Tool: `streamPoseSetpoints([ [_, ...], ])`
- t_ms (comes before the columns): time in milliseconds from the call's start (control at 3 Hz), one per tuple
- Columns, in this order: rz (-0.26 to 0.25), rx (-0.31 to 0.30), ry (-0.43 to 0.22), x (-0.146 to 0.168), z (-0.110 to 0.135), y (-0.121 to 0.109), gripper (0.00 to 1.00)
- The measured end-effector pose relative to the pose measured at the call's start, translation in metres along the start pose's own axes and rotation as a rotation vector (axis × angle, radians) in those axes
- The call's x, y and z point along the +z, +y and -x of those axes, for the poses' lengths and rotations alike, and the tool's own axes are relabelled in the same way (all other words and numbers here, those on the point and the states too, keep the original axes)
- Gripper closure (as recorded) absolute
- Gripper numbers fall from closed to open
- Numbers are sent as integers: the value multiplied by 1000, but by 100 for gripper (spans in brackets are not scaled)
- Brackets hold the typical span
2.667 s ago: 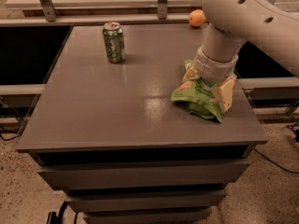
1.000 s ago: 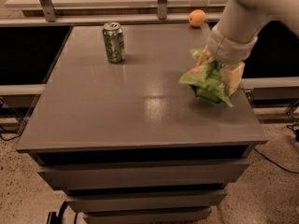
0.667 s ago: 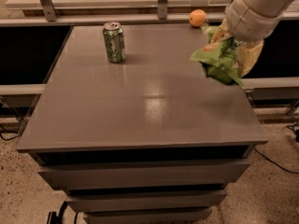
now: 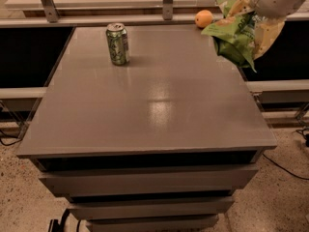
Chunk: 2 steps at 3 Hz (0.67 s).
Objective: Move green rice chip bag near green can
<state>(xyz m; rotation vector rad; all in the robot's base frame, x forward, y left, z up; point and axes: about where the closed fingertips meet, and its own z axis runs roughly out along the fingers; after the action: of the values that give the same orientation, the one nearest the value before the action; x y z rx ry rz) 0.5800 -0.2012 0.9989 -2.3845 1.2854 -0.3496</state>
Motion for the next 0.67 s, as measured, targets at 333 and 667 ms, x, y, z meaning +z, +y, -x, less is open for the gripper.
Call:
streamPoseSetpoints([
  [333,-68,-11,-59,-1,18,-23,100],
  [667,-146,-24,-98,2,43,-44,100],
])
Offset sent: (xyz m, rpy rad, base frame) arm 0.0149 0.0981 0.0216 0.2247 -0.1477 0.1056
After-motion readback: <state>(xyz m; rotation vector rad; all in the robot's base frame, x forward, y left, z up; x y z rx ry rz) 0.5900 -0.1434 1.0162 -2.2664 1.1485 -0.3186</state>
